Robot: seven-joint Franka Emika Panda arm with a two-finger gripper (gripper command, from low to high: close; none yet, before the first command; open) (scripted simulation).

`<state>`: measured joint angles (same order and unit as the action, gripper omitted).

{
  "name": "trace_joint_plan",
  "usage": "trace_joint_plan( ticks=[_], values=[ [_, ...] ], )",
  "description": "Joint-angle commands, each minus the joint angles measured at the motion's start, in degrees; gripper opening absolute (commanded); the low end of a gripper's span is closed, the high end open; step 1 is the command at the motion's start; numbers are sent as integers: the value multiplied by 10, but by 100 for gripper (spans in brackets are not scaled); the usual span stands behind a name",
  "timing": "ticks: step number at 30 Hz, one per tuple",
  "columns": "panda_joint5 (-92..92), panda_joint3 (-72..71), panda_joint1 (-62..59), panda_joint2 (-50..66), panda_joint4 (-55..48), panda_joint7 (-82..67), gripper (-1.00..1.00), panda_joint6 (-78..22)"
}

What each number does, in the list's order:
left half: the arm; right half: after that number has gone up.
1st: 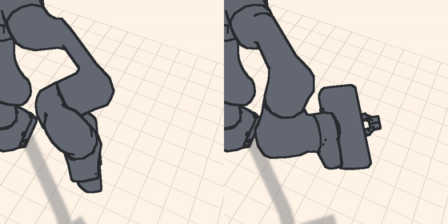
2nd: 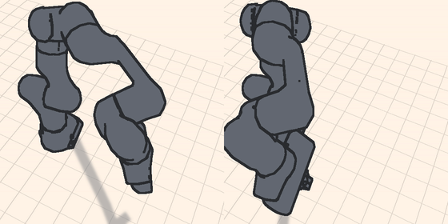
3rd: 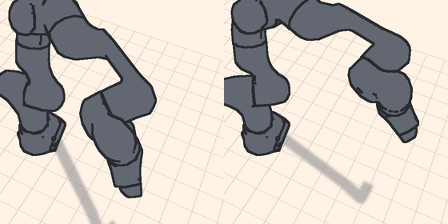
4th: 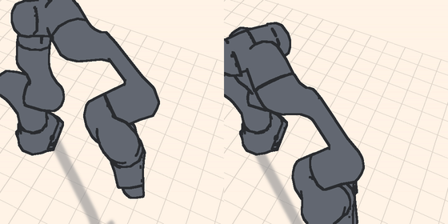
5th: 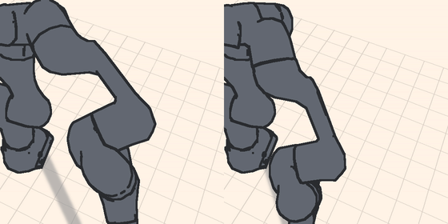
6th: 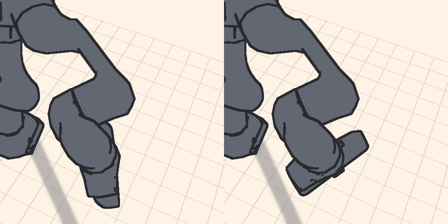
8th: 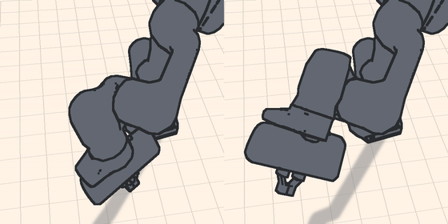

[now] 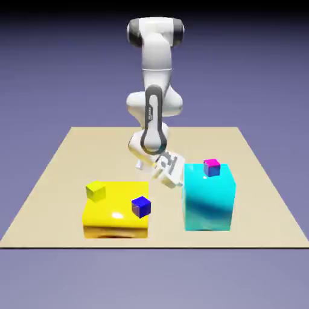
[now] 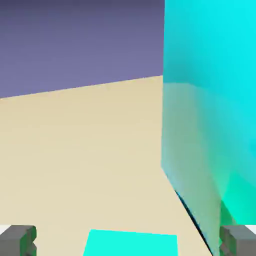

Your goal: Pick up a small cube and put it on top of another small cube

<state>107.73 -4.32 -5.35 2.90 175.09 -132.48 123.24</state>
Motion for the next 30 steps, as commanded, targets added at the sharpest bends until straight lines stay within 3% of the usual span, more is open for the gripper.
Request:
trace_joint_plan(
  ticks=[1, 10, 11, 20, 30],
  values=[
    [10, 5, -4, 3, 6, -13, 0, 1],
    [139, -32, 41, 164, -77, -107, 0, -15],
    [139, -32, 41, 164, -77, -107, -100, -15],
    [10, 5, -4, 3, 6, -13, -100, 1],
    [-199, 28, -70, -8, -53, 38, -100, -17]
  ],
)
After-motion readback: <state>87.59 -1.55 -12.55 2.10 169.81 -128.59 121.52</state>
